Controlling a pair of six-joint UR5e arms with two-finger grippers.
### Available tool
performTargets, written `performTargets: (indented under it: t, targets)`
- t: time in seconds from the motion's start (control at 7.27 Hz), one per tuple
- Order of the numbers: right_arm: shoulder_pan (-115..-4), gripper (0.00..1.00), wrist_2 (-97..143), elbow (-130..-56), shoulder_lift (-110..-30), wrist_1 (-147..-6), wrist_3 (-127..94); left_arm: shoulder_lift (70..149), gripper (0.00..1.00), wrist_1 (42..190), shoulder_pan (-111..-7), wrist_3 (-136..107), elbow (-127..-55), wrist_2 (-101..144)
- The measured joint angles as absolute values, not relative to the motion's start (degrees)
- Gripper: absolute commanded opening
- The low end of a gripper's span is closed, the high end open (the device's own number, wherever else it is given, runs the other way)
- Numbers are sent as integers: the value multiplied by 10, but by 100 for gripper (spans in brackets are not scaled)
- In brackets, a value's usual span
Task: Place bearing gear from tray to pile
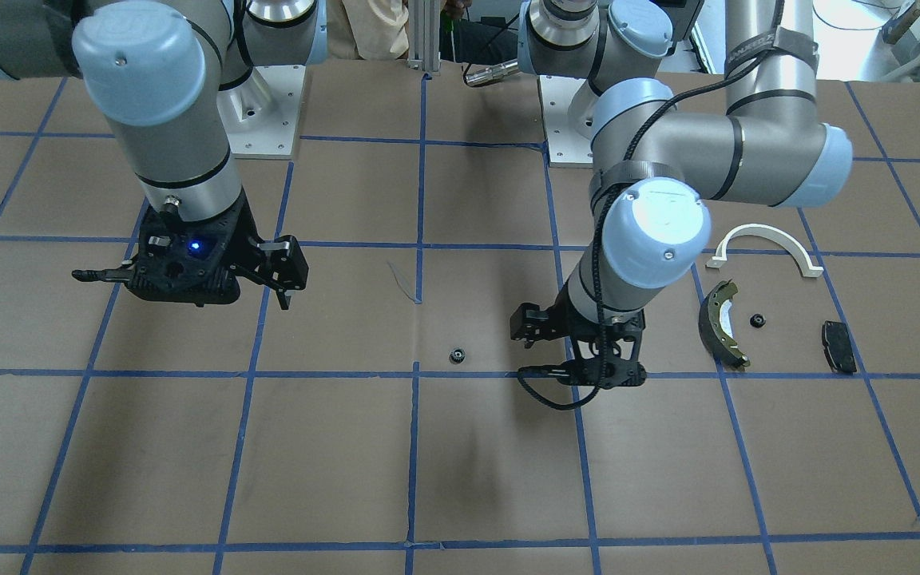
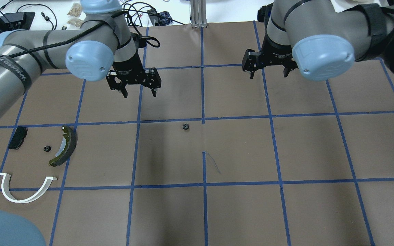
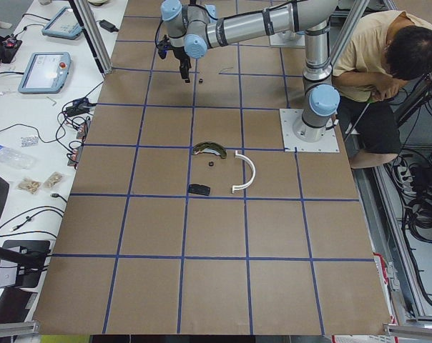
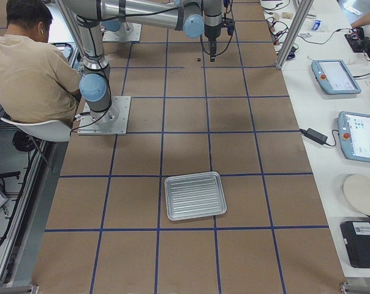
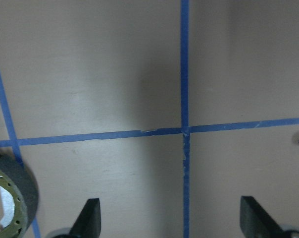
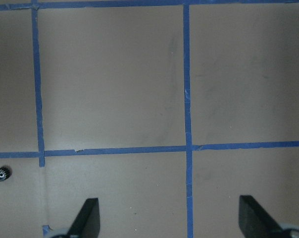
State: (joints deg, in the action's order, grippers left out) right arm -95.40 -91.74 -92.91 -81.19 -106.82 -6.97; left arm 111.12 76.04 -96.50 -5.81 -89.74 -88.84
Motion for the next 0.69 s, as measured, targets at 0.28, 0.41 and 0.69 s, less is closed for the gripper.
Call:
performTargets:
  t: [0.28, 0.41, 0.69]
  targets:
    - [-949, 100, -913, -918, -836, -1037, -69, 1141, 100, 710, -1014, -90, -899, -888]
    - [-949, 100, -914, -896, -837, -1010, -69, 1157, 100, 684, -1032, -98, -900, -888]
    - [-947, 100, -913, -833, -816, -964, -69, 1184, 93, 643, -1057, -113, -914, -890]
